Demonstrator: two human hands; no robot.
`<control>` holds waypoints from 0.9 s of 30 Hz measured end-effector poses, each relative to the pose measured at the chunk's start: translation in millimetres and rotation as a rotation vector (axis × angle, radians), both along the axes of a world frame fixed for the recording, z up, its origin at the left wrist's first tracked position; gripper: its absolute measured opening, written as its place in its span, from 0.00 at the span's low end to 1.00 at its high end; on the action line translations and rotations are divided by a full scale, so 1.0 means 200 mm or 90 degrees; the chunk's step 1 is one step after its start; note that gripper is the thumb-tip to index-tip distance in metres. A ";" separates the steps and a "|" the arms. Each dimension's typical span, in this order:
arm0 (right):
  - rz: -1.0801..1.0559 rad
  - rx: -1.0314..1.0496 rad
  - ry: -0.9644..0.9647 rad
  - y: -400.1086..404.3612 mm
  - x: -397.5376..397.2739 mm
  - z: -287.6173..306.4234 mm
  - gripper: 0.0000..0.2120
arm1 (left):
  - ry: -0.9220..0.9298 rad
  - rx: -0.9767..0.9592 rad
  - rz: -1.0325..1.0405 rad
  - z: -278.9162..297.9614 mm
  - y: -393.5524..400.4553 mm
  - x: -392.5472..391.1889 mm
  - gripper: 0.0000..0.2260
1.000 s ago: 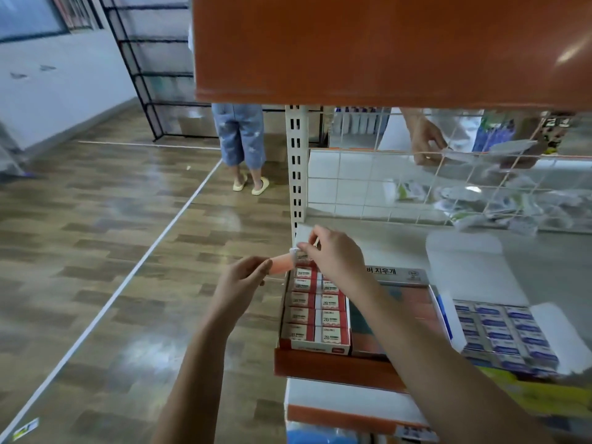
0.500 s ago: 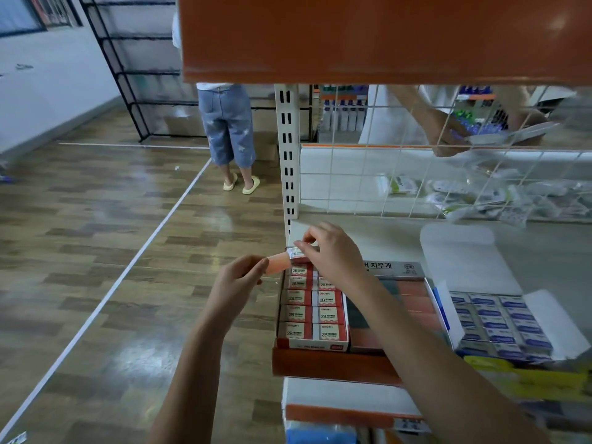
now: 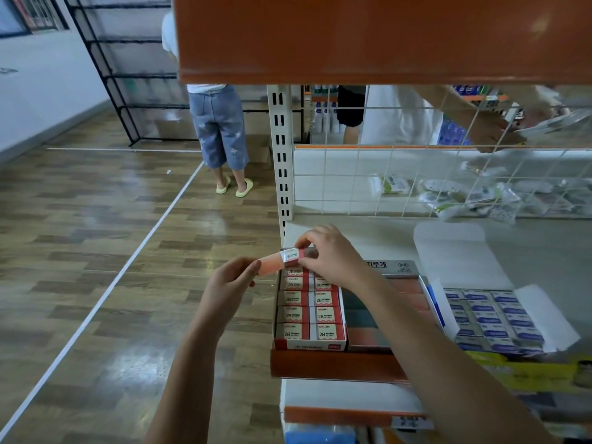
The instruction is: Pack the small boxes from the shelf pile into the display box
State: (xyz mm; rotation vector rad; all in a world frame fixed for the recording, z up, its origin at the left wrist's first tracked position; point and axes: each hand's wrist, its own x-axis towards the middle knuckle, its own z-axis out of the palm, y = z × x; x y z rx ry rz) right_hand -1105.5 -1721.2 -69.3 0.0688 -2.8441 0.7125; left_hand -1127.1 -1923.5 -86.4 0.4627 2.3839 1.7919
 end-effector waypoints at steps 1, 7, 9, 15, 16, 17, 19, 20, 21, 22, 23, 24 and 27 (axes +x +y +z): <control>-0.001 0.002 -0.001 0.00 0.00 -0.01 0.12 | -0.004 0.002 -0.003 0.00 0.00 0.00 0.07; -0.032 0.059 0.031 -0.01 0.01 -0.06 0.12 | -0.015 -0.009 -0.016 0.00 0.00 0.02 0.07; -0.052 0.082 0.044 -0.01 0.00 -0.07 0.13 | -0.014 -0.021 -0.021 0.01 0.00 0.02 0.06; -0.059 0.036 0.022 0.05 0.06 -0.01 0.18 | 0.004 -0.061 -0.065 0.06 0.07 0.04 0.06; -0.068 0.032 0.025 0.08 0.09 0.01 0.18 | 0.003 -0.063 -0.080 0.07 0.10 0.04 0.05; -0.080 0.031 0.028 0.12 0.13 0.03 0.17 | -0.002 -0.064 -0.095 0.08 0.12 0.05 0.04; -0.114 0.035 0.026 0.22 0.21 0.08 0.15 | -0.014 -0.066 -0.131 0.09 0.18 0.07 0.04; -0.134 0.040 0.017 0.27 0.26 0.10 0.14 | -0.012 -0.069 -0.157 0.10 0.22 0.08 0.04; -0.155 0.045 0.006 0.32 0.31 0.11 0.14 | 0.002 -0.078 -0.184 0.11 0.26 0.10 0.04; -0.176 0.049 -0.005 0.36 0.36 0.11 0.14 | 0.026 -0.098 -0.209 0.11 0.30 0.11 0.04; -0.198 0.050 -0.018 0.41 0.41 0.12 0.15 | 0.057 -0.127 -0.227 0.12 0.35 0.13 0.05; -0.220 0.051 -0.031 0.44 0.46 0.12 0.15 | 0.091 -0.160 -0.240 0.13 0.40 0.14 0.06; -0.273 0.048 -0.066 0.53 0.58 0.10 0.16 | 0.179 -0.243 -0.247 0.13 0.55 0.18 0.09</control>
